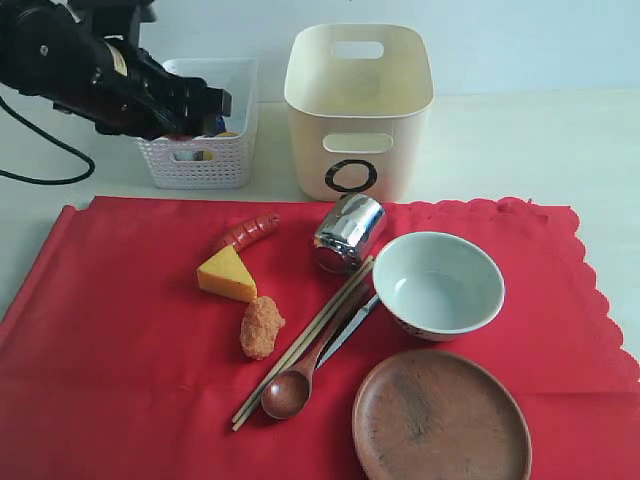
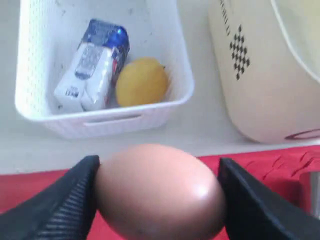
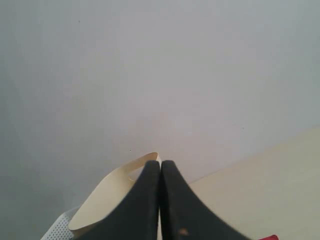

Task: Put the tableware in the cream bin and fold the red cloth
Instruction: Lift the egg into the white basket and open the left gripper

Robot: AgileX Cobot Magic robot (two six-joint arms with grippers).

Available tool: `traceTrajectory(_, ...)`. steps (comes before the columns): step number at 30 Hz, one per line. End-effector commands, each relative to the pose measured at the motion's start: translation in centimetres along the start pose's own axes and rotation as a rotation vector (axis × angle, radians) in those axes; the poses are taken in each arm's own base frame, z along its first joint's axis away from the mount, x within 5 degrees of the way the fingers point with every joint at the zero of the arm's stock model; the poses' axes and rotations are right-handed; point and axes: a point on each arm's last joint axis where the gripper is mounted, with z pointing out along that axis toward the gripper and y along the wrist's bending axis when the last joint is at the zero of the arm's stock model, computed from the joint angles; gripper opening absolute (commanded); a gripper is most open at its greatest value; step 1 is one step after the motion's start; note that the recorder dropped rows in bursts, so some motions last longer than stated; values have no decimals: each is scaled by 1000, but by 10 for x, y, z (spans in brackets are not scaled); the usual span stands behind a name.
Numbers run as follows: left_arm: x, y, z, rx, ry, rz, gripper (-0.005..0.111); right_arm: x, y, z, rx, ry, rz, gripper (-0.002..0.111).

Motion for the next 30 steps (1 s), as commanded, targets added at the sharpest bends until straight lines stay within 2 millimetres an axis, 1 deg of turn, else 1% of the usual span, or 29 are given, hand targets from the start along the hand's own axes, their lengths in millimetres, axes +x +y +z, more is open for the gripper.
traceTrajectory(1, -18, -5, -4, 48, -194, 119, 0, 0, -1, 0, 0, -8, -11, 0)
traceTrajectory(2, -21, -7, -2, 61, -234, 153, 0, 0, -1, 0, 0, -8, -11, 0)
traceTrajectory(4, -26, -6, 1, 80, -285, 167, 0, 0, -1, 0, 0, -8, -11, 0)
traceTrajectory(7, -32, 1, 12, 77, -314, 152, 0, 0, -1, 0, 0, -8, -11, 0)
traceTrajectory(12, -39, 23, 42, 44, -314, 120, 0, 0, -1, 0, 0, -8, -11, 0)
traceTrajectory(17, -37, 40, 75, 21, -281, 44, 0, 0, -1, 0, 0, -8, -11, 0)
traceTrajectory(20, -31, 44, 95, 17, -253, 10, 2, 0, -1, 0, 0, -8, -11, 0)
traceTrajectory(21, -30, 44, 99, 14, -244, 9, 4, 0, -1, 0, 0, -8, -11, 0)
traceTrajectory(23, -30, 45, 108, 4, -225, 15, 13, 0, -1, 0, 0, -8, -11, 0)
traceTrajectory(25, -30, 45, 112, 4, -225, 15, 28, 0, -1, 0, 0, -8, -11, 0)
traceTrajectory(27, -31, 45, 113, 4, -227, 15, 44, 0, 0, 0, -1, -6, -11, 0)
traceTrajectory(30, -31, 45, 114, 6, -231, 15, 63, 0, 0, 0, -1, -6, -11, 0)
